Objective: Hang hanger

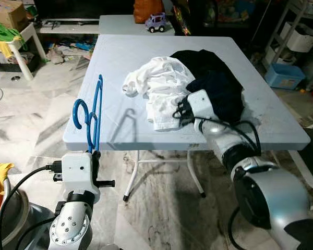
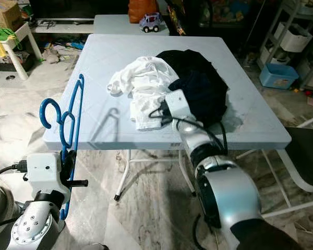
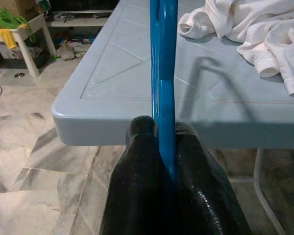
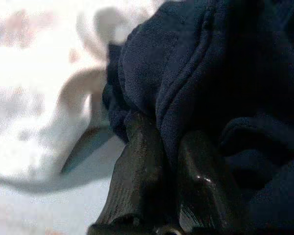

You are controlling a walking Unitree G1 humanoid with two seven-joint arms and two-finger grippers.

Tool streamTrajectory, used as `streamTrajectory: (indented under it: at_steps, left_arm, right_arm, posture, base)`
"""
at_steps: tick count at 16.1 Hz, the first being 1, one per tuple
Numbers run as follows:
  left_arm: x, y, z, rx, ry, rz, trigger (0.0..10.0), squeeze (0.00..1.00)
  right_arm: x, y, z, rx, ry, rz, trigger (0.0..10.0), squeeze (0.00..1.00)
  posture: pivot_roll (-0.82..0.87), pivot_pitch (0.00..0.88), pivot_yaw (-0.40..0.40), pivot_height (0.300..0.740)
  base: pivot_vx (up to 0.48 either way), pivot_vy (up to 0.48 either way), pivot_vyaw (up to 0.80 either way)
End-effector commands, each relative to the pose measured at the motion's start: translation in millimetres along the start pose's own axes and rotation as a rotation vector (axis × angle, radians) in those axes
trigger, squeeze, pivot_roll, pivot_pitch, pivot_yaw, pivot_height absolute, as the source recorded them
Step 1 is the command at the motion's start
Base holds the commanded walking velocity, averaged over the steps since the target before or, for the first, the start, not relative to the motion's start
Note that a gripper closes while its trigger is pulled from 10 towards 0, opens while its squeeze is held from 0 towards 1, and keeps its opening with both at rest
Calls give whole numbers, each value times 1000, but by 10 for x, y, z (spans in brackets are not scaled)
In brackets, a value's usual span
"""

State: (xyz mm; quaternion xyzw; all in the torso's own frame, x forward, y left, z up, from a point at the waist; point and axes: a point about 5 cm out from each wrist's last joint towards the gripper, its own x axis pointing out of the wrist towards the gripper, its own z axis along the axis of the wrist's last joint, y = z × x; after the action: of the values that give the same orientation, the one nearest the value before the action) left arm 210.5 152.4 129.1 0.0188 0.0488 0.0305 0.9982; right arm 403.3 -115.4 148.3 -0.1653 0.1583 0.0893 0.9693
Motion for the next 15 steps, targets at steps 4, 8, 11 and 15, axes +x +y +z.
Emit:
streamTrajectory:
  at_steps: [4,8,11,15]
  left_arm:
    - [-16,-9,73,13,-26,4,10000,0]
    - [-12,32,82,19,-31,17,10000,0]
    - [58,-1,75,6,-39,9,10000,0]
    - [169,-103,50,-7,-45,-43,10000,0]
  right_arm:
    - [3,52,336,12,-102,-10,10000,0]
    - [-13,301,552,111,-181,140,10000,1000]
    - [-26,280,465,14,-206,255,10000,1000]
    - [-46,-76,165,58,-214,175,10000,0]
  posture:
    - [232,103,-99,740]
    - [237,96,-102,740]
    - [183,77,-89,740]
    - [104,38,-53,740]
  base:
    - [0,0,0]
    - [0,0,0]
    - [0,0,0]
    - [0,0,0]
